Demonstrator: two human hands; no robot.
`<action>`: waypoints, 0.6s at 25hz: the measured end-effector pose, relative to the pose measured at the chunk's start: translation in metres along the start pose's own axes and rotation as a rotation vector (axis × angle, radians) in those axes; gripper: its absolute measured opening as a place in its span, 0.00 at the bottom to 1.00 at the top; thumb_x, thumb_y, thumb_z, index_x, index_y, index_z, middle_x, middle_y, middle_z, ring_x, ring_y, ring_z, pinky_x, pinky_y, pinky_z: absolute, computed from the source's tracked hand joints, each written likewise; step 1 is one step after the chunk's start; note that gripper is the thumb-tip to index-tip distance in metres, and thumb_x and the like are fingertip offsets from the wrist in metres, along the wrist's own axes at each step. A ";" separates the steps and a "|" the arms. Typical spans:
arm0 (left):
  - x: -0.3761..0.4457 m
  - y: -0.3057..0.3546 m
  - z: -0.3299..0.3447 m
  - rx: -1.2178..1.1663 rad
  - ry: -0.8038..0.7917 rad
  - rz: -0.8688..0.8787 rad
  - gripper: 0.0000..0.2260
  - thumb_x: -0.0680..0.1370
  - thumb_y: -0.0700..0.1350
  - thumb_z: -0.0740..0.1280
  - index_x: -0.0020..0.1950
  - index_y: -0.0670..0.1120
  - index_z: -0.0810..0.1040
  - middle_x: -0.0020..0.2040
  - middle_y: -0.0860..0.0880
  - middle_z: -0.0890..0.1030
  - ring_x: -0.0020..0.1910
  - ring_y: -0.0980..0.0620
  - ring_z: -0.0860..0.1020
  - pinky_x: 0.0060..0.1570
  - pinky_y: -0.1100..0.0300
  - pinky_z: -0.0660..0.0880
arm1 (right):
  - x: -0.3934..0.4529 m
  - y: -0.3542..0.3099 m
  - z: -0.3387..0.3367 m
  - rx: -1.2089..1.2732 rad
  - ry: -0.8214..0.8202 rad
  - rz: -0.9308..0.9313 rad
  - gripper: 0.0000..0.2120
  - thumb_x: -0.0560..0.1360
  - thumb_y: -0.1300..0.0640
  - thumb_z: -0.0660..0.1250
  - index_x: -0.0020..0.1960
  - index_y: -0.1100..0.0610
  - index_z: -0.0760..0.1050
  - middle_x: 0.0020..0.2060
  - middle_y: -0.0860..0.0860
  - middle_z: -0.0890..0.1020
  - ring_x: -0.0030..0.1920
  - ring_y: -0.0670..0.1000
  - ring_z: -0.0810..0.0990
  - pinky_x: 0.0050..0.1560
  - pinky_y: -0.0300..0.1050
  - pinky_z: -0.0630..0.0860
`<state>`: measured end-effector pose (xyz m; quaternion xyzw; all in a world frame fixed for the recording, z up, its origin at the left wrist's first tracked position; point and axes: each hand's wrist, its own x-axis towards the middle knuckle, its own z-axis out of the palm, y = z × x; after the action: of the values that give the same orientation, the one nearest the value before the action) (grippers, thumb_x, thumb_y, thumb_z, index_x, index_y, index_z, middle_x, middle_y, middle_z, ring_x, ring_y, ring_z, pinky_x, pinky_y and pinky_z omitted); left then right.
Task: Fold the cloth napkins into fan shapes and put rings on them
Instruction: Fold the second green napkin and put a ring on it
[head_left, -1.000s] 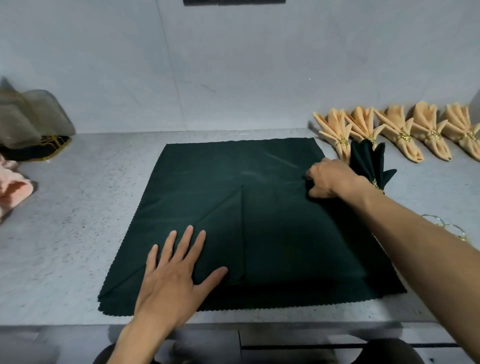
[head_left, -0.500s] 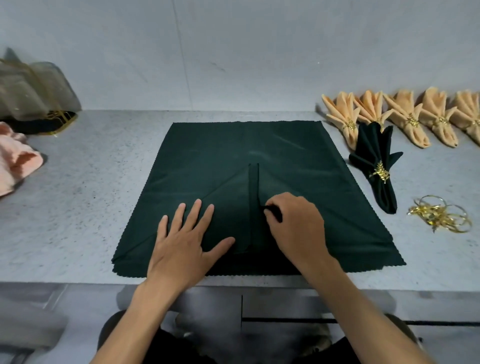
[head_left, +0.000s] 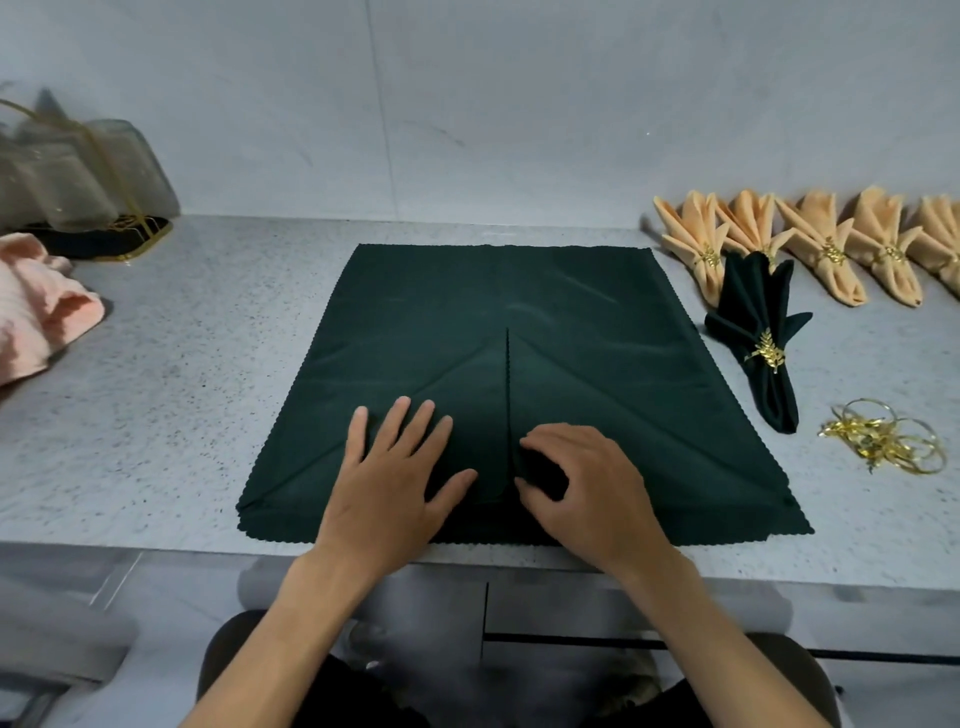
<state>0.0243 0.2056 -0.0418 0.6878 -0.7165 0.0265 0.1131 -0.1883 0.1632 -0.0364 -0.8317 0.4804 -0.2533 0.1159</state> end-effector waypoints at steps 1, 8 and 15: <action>0.000 0.006 0.002 -0.067 0.017 0.075 0.31 0.79 0.63 0.46 0.75 0.48 0.68 0.77 0.50 0.65 0.78 0.49 0.58 0.76 0.45 0.52 | -0.003 0.001 -0.005 0.059 -0.081 0.022 0.23 0.71 0.48 0.65 0.65 0.52 0.77 0.64 0.42 0.77 0.66 0.42 0.71 0.67 0.36 0.63; -0.010 0.038 0.009 -0.482 0.047 0.187 0.20 0.81 0.52 0.57 0.73 0.53 0.70 0.71 0.56 0.72 0.72 0.61 0.67 0.75 0.54 0.56 | -0.005 0.007 -0.020 0.335 -0.289 0.102 0.26 0.75 0.59 0.54 0.72 0.51 0.71 0.73 0.40 0.68 0.74 0.35 0.58 0.74 0.34 0.52; -0.010 0.036 0.017 -0.406 0.009 0.239 0.20 0.80 0.57 0.54 0.65 0.54 0.79 0.69 0.58 0.74 0.74 0.54 0.65 0.74 0.48 0.54 | 0.001 0.010 -0.029 0.392 -0.280 0.106 0.20 0.77 0.67 0.59 0.64 0.53 0.79 0.67 0.41 0.76 0.69 0.34 0.66 0.72 0.32 0.59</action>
<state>-0.0128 0.2137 -0.0557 0.5613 -0.7829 -0.1019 0.2481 -0.2104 0.1583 -0.0159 -0.7938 0.4442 -0.2176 0.3537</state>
